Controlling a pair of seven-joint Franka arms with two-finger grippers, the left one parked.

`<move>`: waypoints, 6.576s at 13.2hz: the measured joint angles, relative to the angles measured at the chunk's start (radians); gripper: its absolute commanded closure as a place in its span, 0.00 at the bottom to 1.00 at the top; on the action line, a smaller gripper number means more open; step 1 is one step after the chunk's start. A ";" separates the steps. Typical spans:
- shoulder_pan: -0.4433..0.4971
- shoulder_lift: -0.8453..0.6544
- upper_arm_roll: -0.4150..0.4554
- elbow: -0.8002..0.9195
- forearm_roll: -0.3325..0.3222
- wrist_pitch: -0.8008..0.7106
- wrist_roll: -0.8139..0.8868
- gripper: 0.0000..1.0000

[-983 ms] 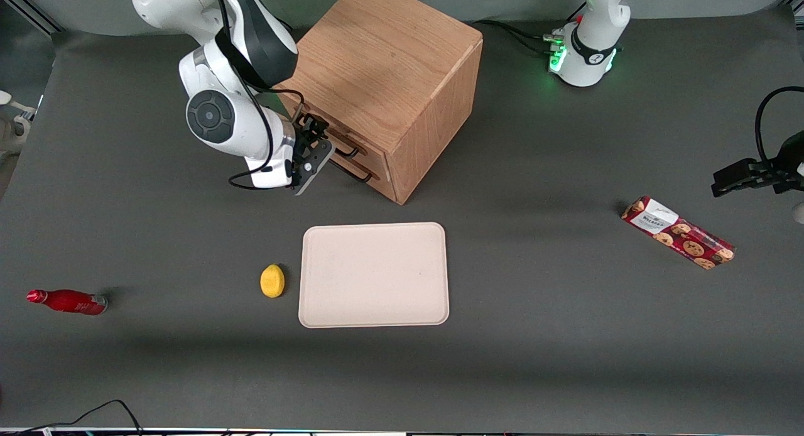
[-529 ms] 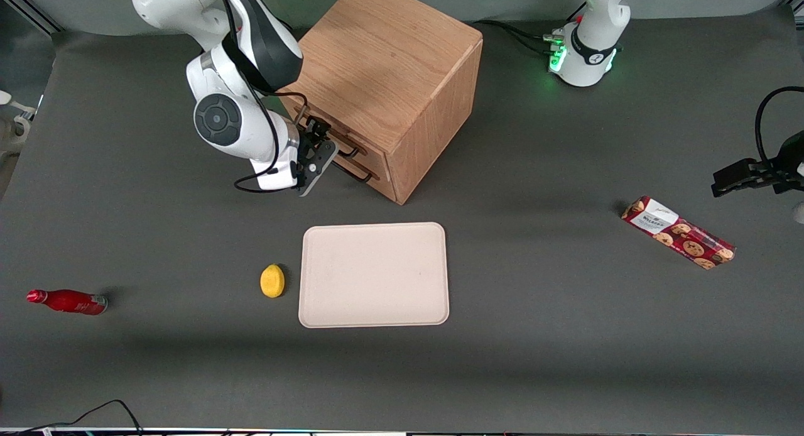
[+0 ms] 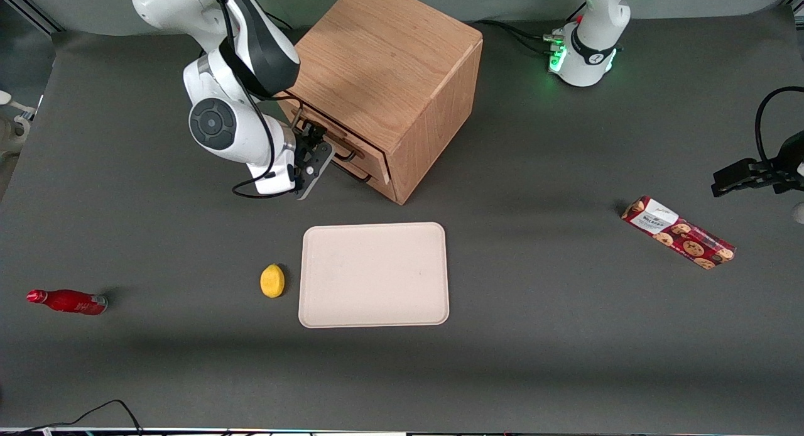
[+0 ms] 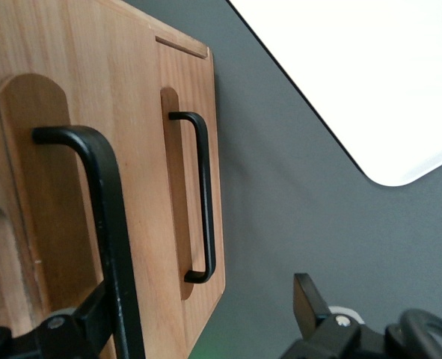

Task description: Open upper drawer

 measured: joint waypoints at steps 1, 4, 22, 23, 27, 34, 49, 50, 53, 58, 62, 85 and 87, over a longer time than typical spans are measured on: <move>-0.006 0.001 -0.002 0.000 0.000 0.001 -0.017 0.00; -0.024 0.011 -0.017 0.003 0.000 0.005 -0.064 0.00; -0.081 0.109 -0.091 0.107 0.000 0.021 -0.242 0.00; -0.091 0.117 -0.091 0.118 0.000 0.021 -0.255 0.00; -0.127 0.152 -0.100 0.164 0.000 0.021 -0.316 0.00; -0.168 0.201 -0.104 0.227 0.000 0.021 -0.389 0.00; -0.250 0.293 -0.105 0.348 0.001 0.020 -0.506 0.00; -0.250 0.296 -0.105 0.351 0.001 0.019 -0.506 0.00; -0.254 0.304 -0.105 0.360 0.005 0.016 -0.506 0.00; -0.255 0.306 -0.105 0.398 0.008 0.001 -0.505 0.00; -0.268 0.297 -0.118 0.484 -0.021 -0.107 -0.384 0.00; -0.607 -0.203 0.041 0.273 -0.314 -0.339 0.687 0.00; -0.618 -0.176 0.050 0.301 -0.331 -0.335 0.687 0.00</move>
